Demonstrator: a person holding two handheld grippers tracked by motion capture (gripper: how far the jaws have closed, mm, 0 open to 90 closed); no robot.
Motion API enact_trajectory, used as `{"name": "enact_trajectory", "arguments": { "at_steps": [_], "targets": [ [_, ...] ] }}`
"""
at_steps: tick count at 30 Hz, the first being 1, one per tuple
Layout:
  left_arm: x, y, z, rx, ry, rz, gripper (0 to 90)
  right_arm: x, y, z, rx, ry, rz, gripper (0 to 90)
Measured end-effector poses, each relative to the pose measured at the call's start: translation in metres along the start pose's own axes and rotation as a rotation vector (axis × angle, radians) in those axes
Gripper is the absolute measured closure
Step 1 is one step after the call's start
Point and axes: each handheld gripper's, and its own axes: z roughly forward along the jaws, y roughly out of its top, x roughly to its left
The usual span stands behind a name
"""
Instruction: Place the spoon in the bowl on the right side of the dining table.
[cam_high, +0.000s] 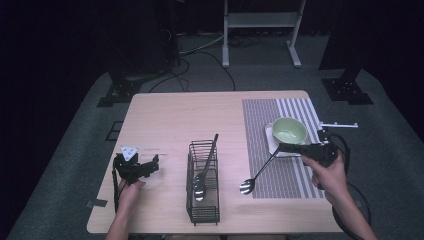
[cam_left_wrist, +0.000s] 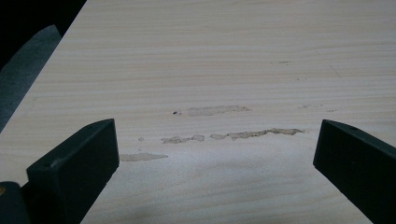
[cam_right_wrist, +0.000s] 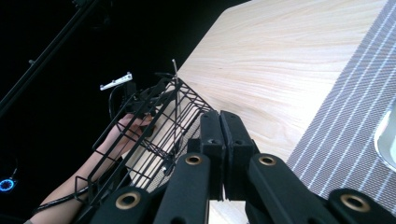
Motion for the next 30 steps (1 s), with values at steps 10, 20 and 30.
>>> {"name": "enact_trajectory", "arguments": {
  "at_steps": [10,20,30],
  "targets": [
    [0.0,0.0,0.0,-0.001,-0.001,-0.003,0.0,-0.01,-0.003,-0.006,-0.02,-0.027,0.021,88.4],
    [0.0,0.0,0.0,0.001,0.0,0.003,0.0,-0.02,-0.005,-0.013,-0.04,-0.052,0.045,88.4],
    [0.0,0.0,0.0,0.001,0.0,0.003,0.0,-0.029,-0.002,-0.022,-0.068,-0.091,0.057,88.4]
  ]
}}
